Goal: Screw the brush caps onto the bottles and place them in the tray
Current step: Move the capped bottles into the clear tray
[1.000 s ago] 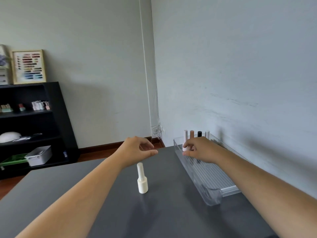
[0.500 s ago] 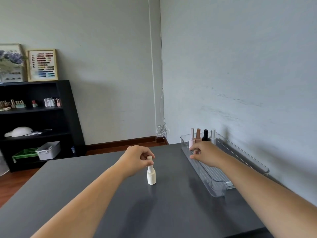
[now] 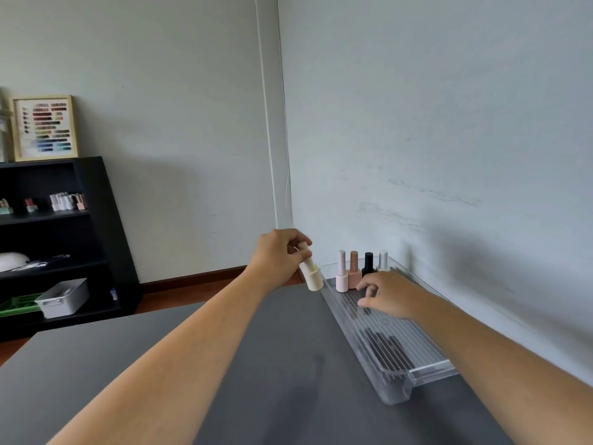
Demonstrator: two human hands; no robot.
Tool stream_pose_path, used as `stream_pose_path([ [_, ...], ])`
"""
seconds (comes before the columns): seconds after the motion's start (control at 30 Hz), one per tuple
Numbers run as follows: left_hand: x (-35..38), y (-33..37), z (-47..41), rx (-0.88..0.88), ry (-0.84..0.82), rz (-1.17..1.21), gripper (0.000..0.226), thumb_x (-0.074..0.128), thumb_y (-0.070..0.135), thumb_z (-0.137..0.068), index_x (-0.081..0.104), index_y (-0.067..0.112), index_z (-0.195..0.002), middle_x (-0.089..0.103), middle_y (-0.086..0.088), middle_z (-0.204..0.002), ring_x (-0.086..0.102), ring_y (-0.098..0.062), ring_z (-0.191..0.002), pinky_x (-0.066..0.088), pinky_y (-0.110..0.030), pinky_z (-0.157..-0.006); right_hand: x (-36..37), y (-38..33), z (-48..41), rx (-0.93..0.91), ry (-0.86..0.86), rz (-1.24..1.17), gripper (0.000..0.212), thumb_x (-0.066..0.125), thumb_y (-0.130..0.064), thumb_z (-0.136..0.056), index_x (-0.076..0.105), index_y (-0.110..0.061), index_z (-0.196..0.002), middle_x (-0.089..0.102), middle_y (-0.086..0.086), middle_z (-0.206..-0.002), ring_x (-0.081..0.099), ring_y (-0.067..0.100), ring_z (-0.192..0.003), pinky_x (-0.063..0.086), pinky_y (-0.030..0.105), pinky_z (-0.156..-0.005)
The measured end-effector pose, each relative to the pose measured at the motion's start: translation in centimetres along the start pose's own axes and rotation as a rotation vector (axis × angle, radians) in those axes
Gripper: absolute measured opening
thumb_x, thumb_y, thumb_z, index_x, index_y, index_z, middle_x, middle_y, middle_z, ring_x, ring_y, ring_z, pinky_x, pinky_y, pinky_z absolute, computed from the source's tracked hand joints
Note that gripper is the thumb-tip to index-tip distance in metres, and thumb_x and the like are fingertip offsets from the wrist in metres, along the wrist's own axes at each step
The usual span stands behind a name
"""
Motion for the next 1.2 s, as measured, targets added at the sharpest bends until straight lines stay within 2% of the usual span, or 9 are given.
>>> stream_pose_path([
  [0.1, 2.1, 0.3, -1.5, 0.006, 0.020, 0.002, 0.012, 0.067, 0.010, -0.081, 0.070, 0.017, -0.090, 0.054, 0.017, -0.064, 0.051, 0.007, -0.053, 0.038, -0.002, -0.053, 0.3, 0.9, -0.3, 0.025, -0.048, 0.080, 0.049, 0.063, -0.041, -0.086, 0.052, -0.021, -0.129, 0.062, -0.009, -0.105, 0.061, 0.003, -0.084, 0.047, 0.020, -0.078],
  [0.2, 5.1, 0.0, -3.2, 0.000, -0.016, -0.007, 0.012, 0.065, 0.010, -0.083, 0.069, 0.017, -0.091, 0.054, 0.017, -0.065, 0.051, 0.003, -0.054, 0.038, -0.007, -0.053, 0.9, 2.2, -0.8, 0.045, -0.128, 0.107, 0.060, 0.059, -0.047, -0.086, 0.043, -0.022, -0.137, 0.055, -0.014, -0.090, 0.062, -0.006, -0.068, 0.046, 0.019, -0.064],
  [0.3, 7.5, -0.5, -4.1, -0.007, -0.056, -0.034, 0.012, 0.062, 0.007, -0.084, 0.068, 0.014, -0.091, 0.055, 0.014, -0.067, 0.051, -0.001, -0.059, 0.047, -0.017, -0.062, 1.9, 3.9, -1.0, 0.093, -0.201, 0.128, 0.070, 0.058, -0.054, -0.083, 0.035, -0.026, -0.143, 0.043, -0.001, -0.145, 0.050, 0.017, -0.126, 0.042, 0.038, -0.104],
  [0.37, 8.6, -1.1, -4.4, -0.021, -0.082, -0.054, 0.011, 0.060, 0.006, -0.084, 0.067, 0.012, -0.090, 0.055, 0.011, -0.067, 0.054, -0.008, -0.059, 0.051, -0.028, -0.068, 2.4, 4.4, -0.8, 0.115, -0.227, 0.133, 0.070, 0.055, -0.056, -0.084, 0.032, -0.027, -0.144, 0.027, -0.002, -0.156, 0.030, 0.021, -0.140, 0.028, 0.044, -0.113],
  [0.53, 10.1, -2.7, -5.4, -0.079, -0.152, -0.112, 0.011, 0.056, 0.003, -0.085, 0.065, 0.008, -0.090, 0.067, -0.002, -0.080, 0.062, -0.016, -0.069, 0.054, -0.032, -0.071, 3.0, 4.4, -0.7, 0.117, -0.244, 0.158, 0.070, 0.048, -0.058, -0.087, 0.025, -0.029, -0.147, 0.018, -0.003, -0.159, 0.020, 0.023, -0.144, 0.020, 0.048, -0.116],
  [0.63, 10.6, -3.6, -5.8, -0.092, -0.137, -0.166, 0.013, 0.056, 0.005, -0.086, 0.066, 0.009, -0.093, 0.058, 0.005, -0.070, 0.053, -0.002, -0.060, 0.043, -0.021, -0.060, 3.1, 4.6, -0.8, 0.122, -0.230, 0.158, 0.070, 0.047, -0.058, -0.088, 0.024, -0.030, -0.147, 0.018, -0.004, -0.159, 0.019, 0.023, -0.144, 0.019, 0.049, -0.115],
  [0.73, 10.8, -4.2, -6.2, -0.106, -0.114, -0.155, 0.014, 0.055, 0.005, -0.087, 0.066, 0.009, -0.094, 0.056, 0.008, -0.066, 0.051, 0.004, -0.055, 0.044, -0.022, -0.065, 3.1, 4.5, -0.8, 0.119, -0.228, 0.154, 0.070, 0.047, -0.058, -0.088, 0.024, -0.030, -0.147, 0.019, -0.004, -0.159, 0.019, 0.022, -0.144, 0.019, 0.048, -0.114],
  [0.9, 10.9, -4.4, -6.9, -0.120, -0.098, -0.157, 0.012, 0.063, 0.006, -0.083, 0.067, 0.007, -0.094, 0.061, -0.001, -0.076, 0.056, -0.014, -0.066, 0.052, -0.032, -0.076, 3.1, 4.5, -0.6, 0.126, -0.230, 0.145, 0.069, 0.047, -0.057, -0.088, 0.024, -0.029, -0.147, 0.019, -0.003, -0.158, 0.018, 0.023, -0.144, 0.017, 0.050, -0.115],
  [1.2, 11.5, -4.3, -7.3, -0.148, -0.078, -0.103, 0.011, 0.067, 0.008, -0.081, 0.069, 0.008, -0.091, 0.063, -0.001, -0.079, 0.058, -0.015, -0.074, 0.052, -0.030, -0.078, 3.1, 4.3, -0.5, 0.134, -0.231, 0.150, 0.069, 0.046, -0.057, -0.089, 0.023, -0.028, -0.148, 0.018, -0.003, -0.159, 0.017, 0.024, -0.145, 0.015, 0.051, -0.115],
])
Point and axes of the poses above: each hand's wrist, its own z-axis away from the middle knuckle, its own x-axis out of the palm, y = z × x, the point moved 4 cm from there along -z, towards the middle knuckle
